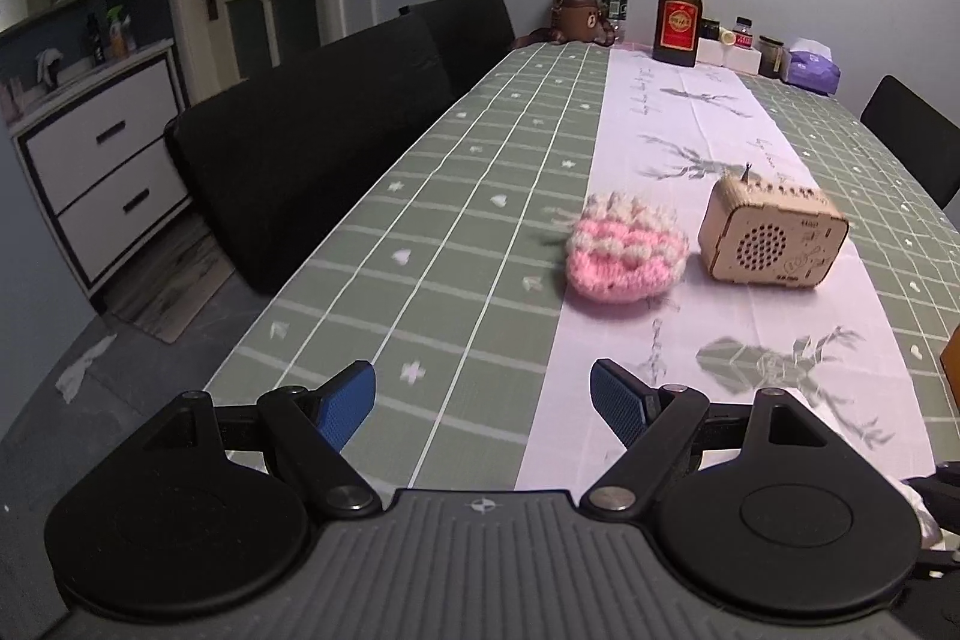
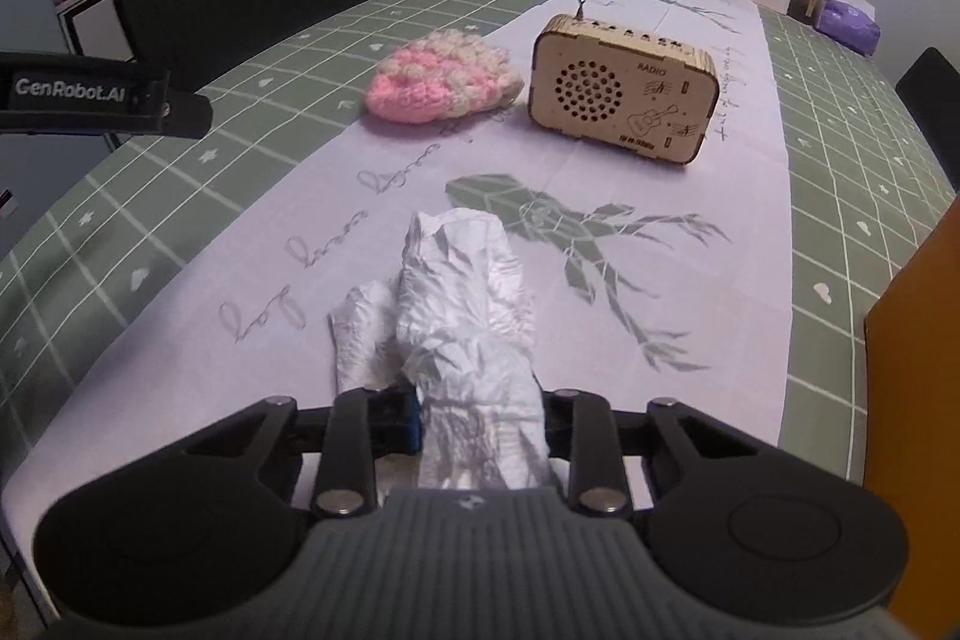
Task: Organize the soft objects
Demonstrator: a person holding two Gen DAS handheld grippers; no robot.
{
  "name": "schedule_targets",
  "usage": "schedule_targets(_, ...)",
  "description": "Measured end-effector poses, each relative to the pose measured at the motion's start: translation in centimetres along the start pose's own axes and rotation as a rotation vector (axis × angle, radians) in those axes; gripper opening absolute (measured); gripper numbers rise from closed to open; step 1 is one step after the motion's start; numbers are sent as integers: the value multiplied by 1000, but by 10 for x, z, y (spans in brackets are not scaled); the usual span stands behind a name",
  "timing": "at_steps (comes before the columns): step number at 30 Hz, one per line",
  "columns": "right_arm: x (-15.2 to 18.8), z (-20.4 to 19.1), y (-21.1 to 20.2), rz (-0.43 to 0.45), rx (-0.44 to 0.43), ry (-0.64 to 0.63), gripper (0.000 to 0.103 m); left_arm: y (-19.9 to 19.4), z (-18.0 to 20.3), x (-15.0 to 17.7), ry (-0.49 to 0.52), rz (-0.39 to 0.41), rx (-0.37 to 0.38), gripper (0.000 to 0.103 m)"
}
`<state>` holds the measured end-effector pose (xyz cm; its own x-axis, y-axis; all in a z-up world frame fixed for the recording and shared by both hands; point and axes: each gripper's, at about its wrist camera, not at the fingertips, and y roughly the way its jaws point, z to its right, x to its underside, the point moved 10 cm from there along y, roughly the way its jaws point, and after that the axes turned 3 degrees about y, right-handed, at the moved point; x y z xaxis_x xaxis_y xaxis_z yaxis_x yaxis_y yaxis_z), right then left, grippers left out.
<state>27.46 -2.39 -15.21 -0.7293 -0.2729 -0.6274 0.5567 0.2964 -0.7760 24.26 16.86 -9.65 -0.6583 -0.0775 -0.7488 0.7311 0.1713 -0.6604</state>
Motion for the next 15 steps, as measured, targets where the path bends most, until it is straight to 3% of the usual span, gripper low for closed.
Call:
schedule_targets(8, -53, 12, 47, 5, 10, 73, 25, 53, 32, -29, 31, -9, 67, 96)
schedule_targets(15, -69, 22, 61, 1, -28, 91, 26, 95, 58, -38, 99, -45, 117, 96)
